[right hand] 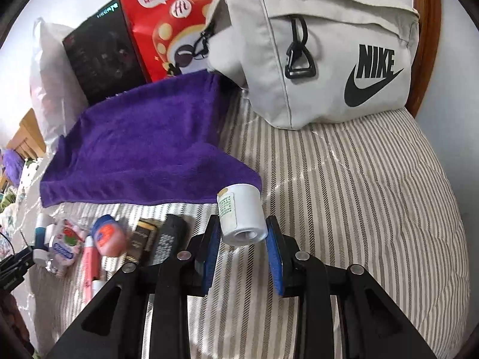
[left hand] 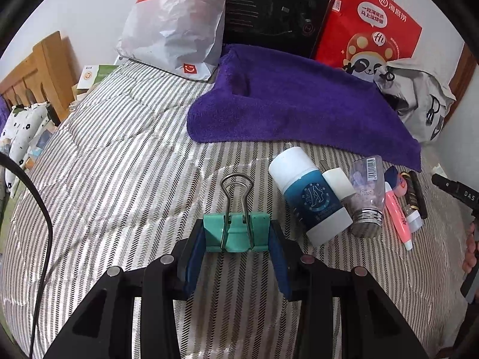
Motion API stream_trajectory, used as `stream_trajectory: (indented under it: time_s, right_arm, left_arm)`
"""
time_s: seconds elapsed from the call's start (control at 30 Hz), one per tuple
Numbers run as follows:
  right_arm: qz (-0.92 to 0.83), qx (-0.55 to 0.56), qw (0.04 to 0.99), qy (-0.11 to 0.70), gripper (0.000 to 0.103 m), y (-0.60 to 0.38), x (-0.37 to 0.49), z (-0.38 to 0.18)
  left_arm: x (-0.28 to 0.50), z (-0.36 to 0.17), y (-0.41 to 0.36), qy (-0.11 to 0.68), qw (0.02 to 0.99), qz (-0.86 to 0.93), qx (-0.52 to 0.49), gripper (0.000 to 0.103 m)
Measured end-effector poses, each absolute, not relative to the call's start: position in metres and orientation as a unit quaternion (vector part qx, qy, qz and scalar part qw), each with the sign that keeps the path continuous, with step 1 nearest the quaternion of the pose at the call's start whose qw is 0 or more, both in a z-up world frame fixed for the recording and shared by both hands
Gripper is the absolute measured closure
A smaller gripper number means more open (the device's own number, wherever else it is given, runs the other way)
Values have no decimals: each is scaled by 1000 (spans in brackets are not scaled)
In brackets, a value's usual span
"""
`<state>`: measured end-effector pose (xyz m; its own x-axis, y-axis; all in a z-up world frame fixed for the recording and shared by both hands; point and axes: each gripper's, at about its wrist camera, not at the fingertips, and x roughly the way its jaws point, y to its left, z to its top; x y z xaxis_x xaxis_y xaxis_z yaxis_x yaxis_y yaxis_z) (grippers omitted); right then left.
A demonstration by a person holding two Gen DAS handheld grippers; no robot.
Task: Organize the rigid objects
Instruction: 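Release the clip on the purple towel from left tool while right tool releases tape roll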
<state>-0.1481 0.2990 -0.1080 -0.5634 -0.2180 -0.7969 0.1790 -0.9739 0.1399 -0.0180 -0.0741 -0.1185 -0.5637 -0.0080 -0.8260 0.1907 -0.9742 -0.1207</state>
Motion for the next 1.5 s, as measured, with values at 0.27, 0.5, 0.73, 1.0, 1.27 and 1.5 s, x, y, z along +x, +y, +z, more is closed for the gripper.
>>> stream_trajectory:
  time_s: [0.27, 0.5, 0.73, 1.0, 1.27, 1.5]
  right_arm:
    - [-878, 457, 133, -47, 73, 297, -122, -94]
    - [-879, 449, 150, -52, 73, 282, -108, -76]
    - [-881, 442, 165, -42, 73, 258, -121, -60]
    - [-884, 430, 179, -32, 73, 235, -164, -41]
    - [-876, 438, 201, 0, 73, 193, -236, -46]
    - [-852, 470, 230, 33, 73, 148, -297, -74]
  left_arm:
    - [-14, -96, -79, 107, 41, -890, 441, 64]
    - [-25, -69, -76, 91, 22, -903, 419, 64]
    - [-58, -46, -69, 82, -7, -911, 404, 64]
    - [-120, -35, -59, 84, -54, -909, 405, 64]
    - [-204, -47, -47, 84, -86, -897, 425, 64]
    - [-269, -72, -37, 76, -97, -880, 459, 64]
